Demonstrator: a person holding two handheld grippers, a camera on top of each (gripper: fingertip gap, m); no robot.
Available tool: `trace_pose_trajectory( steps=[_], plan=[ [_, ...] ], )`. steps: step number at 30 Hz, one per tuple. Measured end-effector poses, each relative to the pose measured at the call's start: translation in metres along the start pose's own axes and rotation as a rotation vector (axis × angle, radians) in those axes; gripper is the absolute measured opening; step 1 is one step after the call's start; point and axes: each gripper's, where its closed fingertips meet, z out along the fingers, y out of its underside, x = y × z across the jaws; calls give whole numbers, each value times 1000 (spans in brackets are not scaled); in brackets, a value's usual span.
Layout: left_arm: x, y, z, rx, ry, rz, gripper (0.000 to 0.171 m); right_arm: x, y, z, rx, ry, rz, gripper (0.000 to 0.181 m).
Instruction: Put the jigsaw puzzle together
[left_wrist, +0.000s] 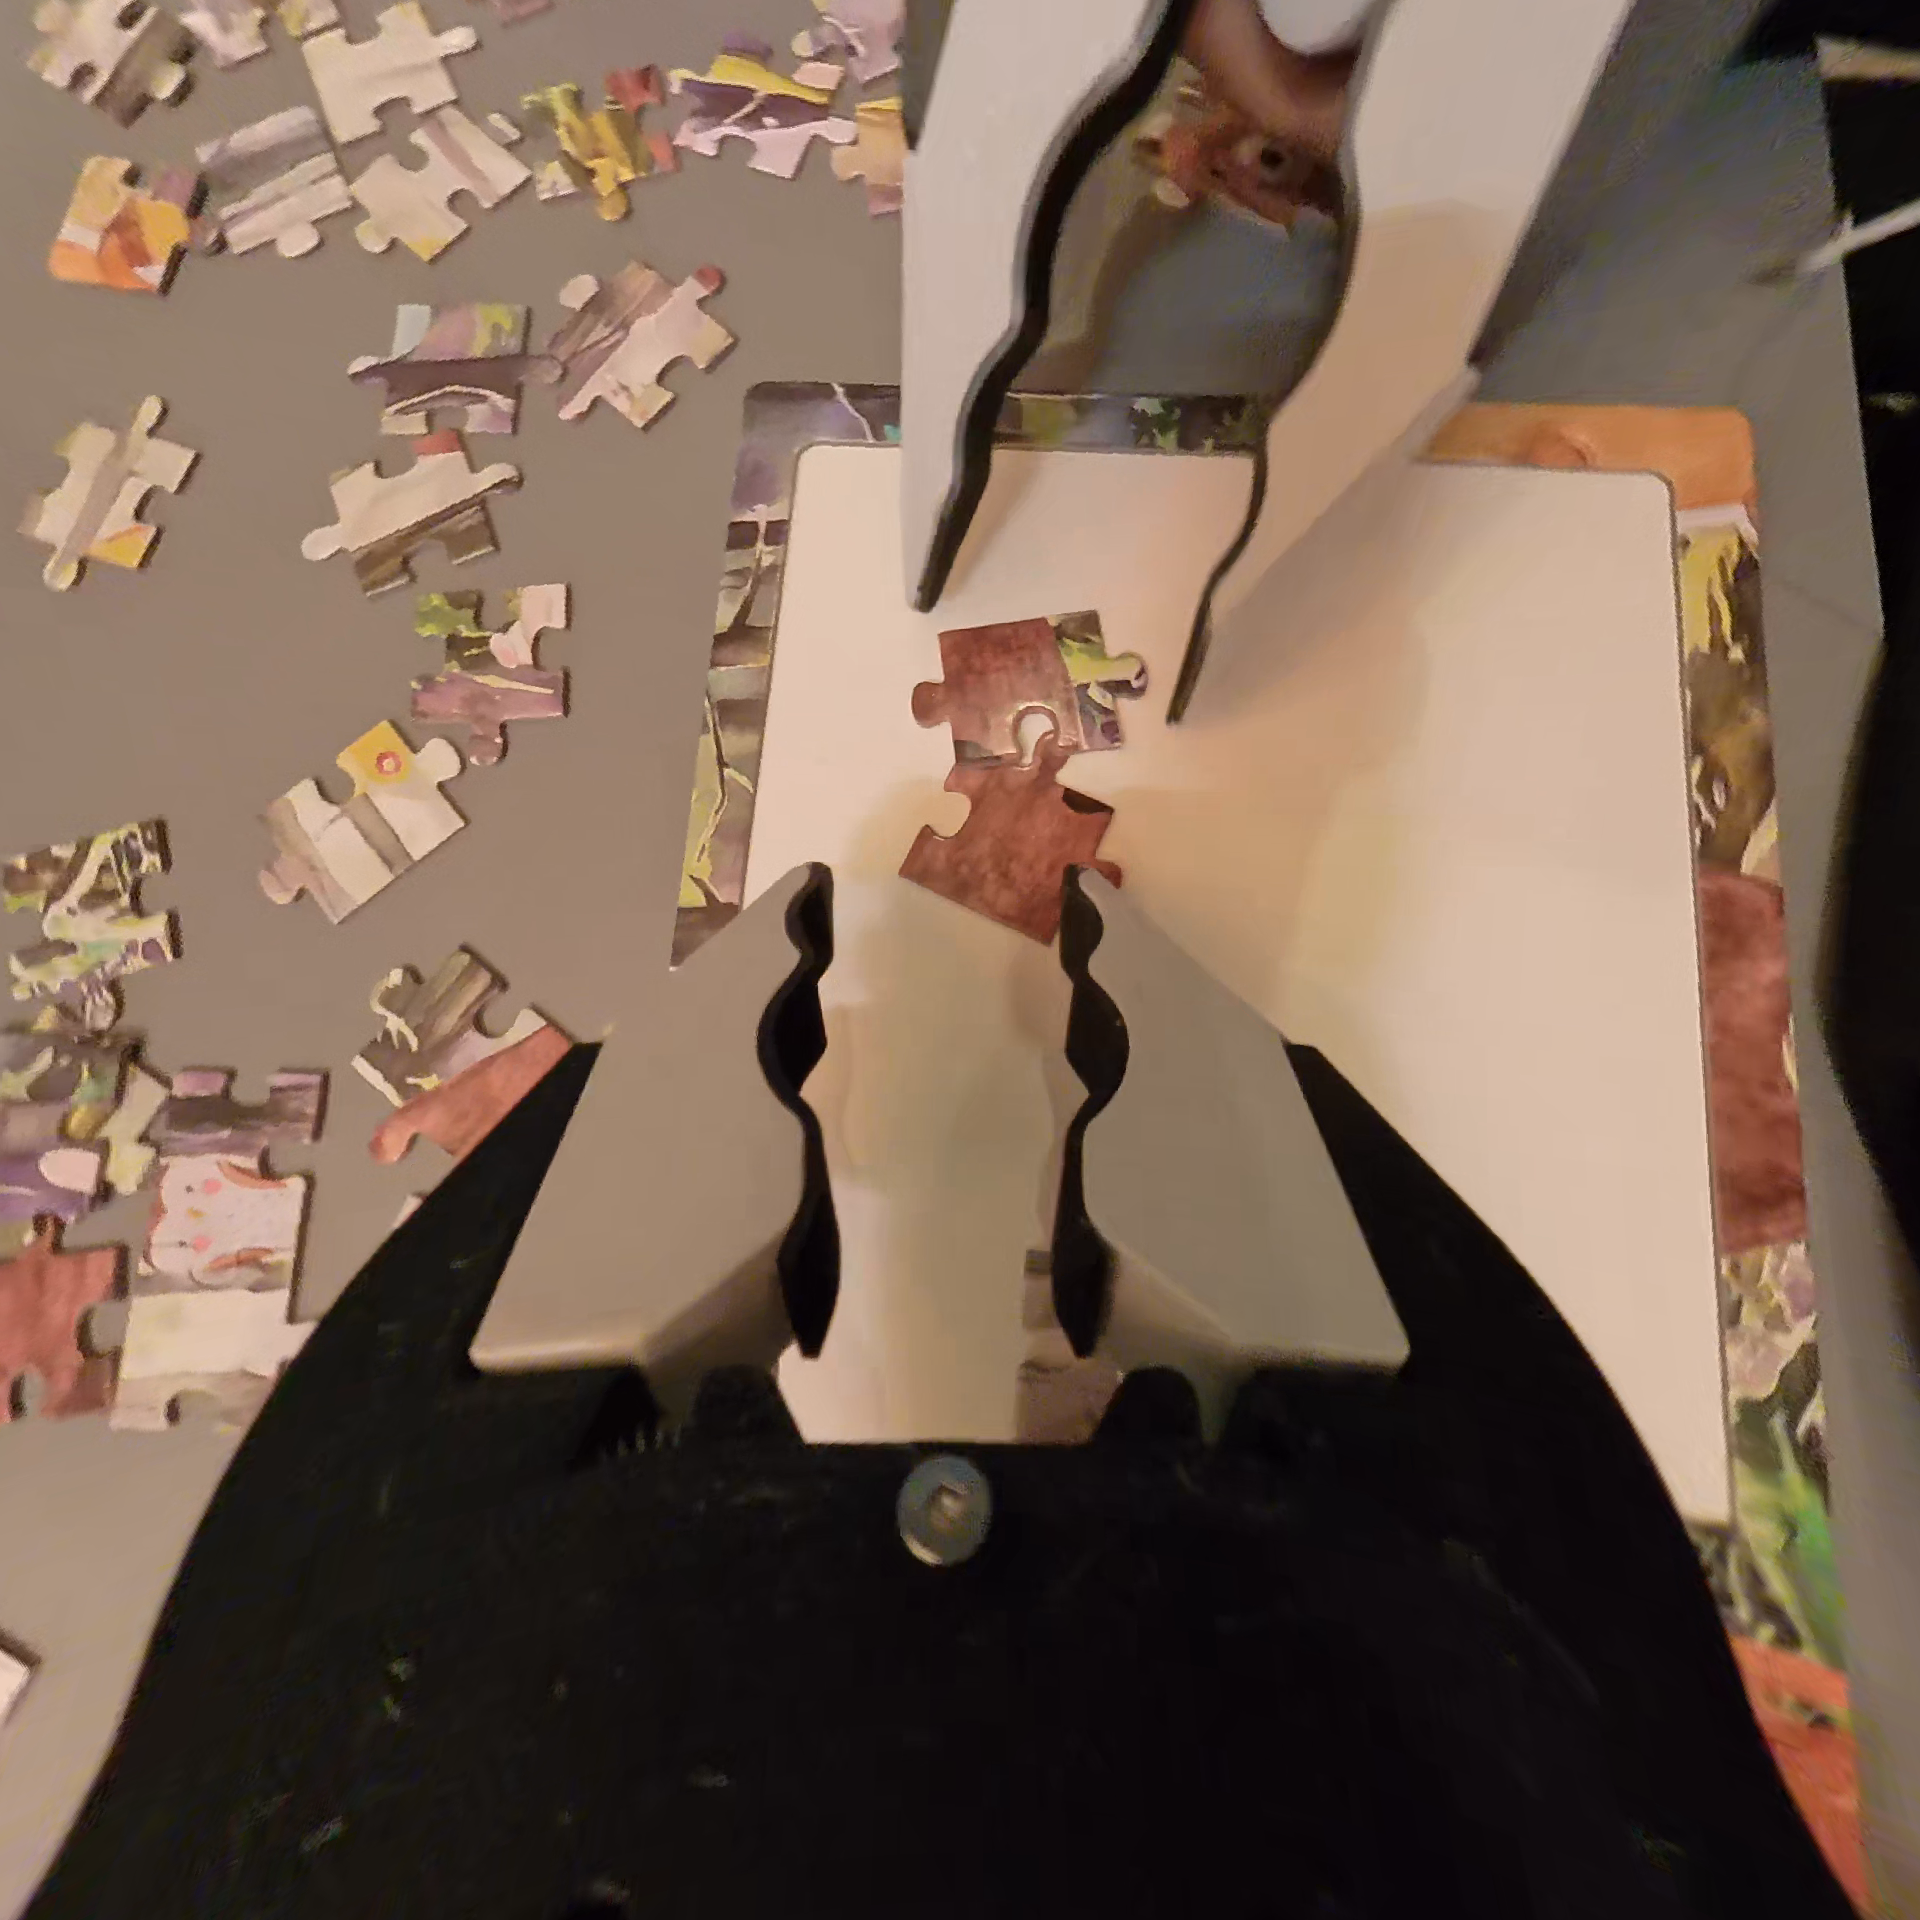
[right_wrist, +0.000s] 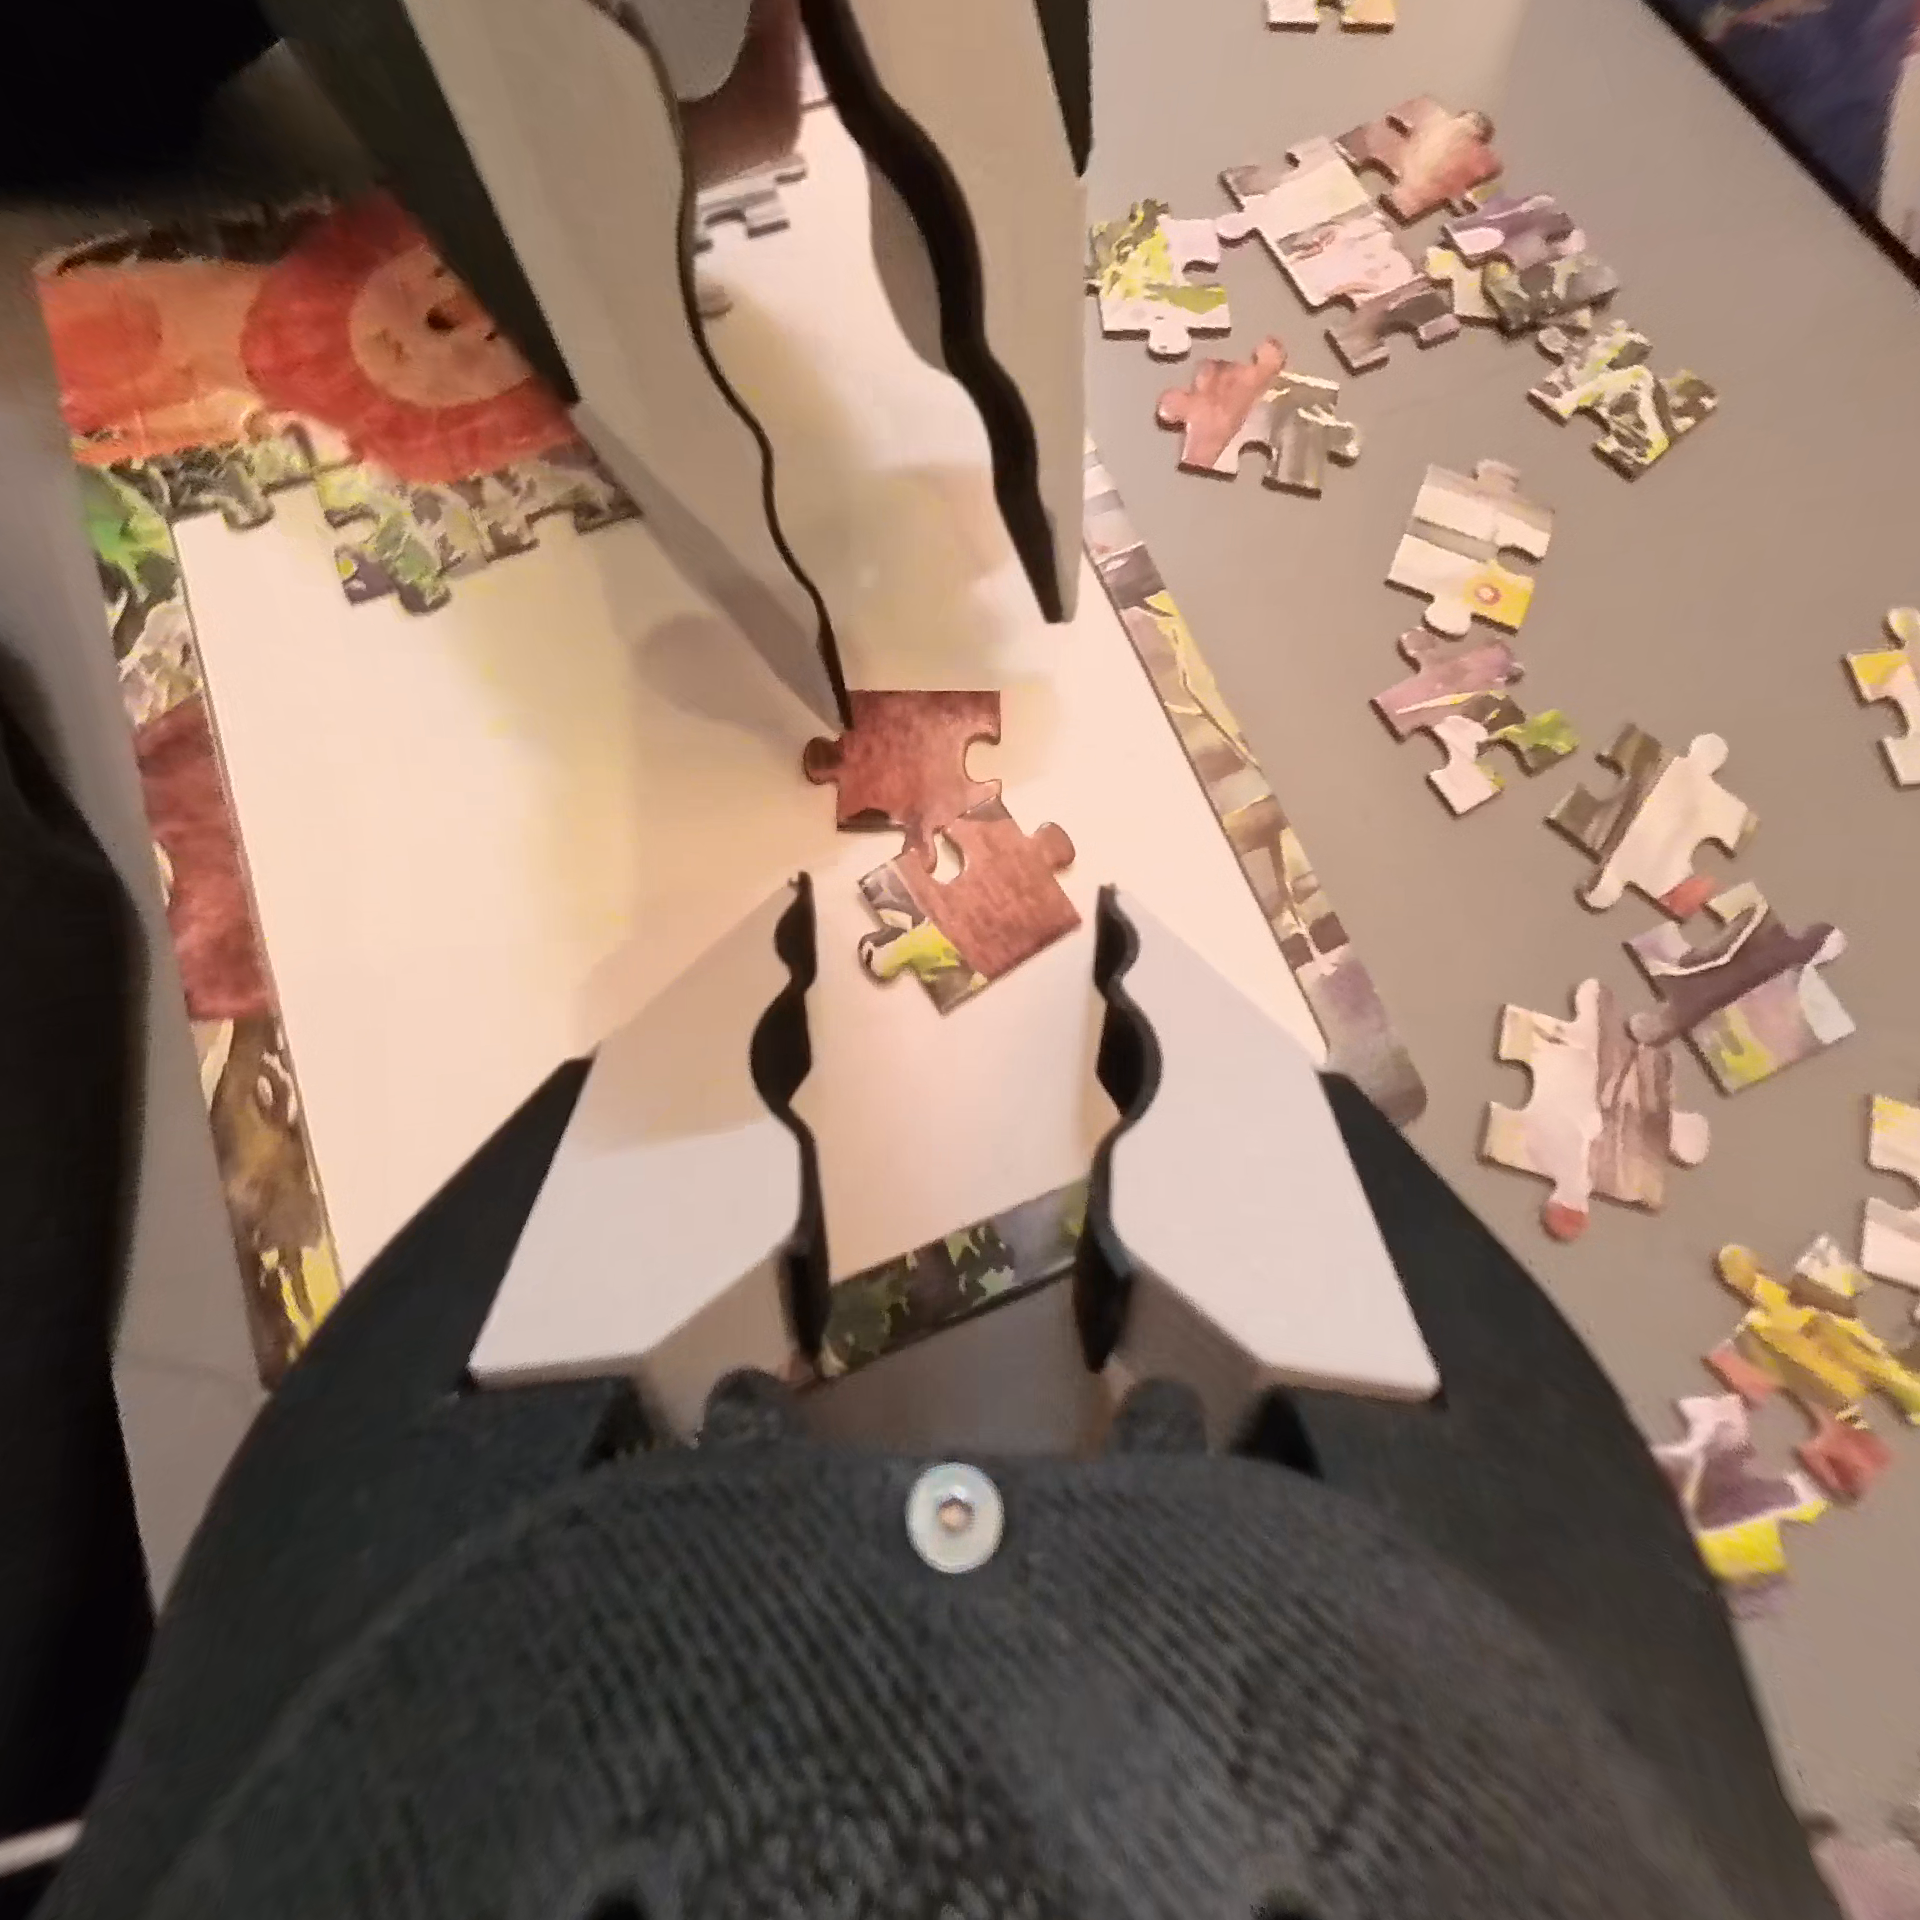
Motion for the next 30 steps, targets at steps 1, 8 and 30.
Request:
trace_pose_trajectory(
  steps=[1, 8, 30],
  plan=[
    [0, -1, 1, -1, -20, -33, 45, -1, -1, 2, 9, 8, 22, 54],
    [6, -12, 4, 39, -103, -249, 57, 7, 4, 5, -12, 129, 58, 56],
    [8, 0, 14, -71, -245, -308, 48, 14, 12, -1, -23, 158, 172, 53]
  ],
)
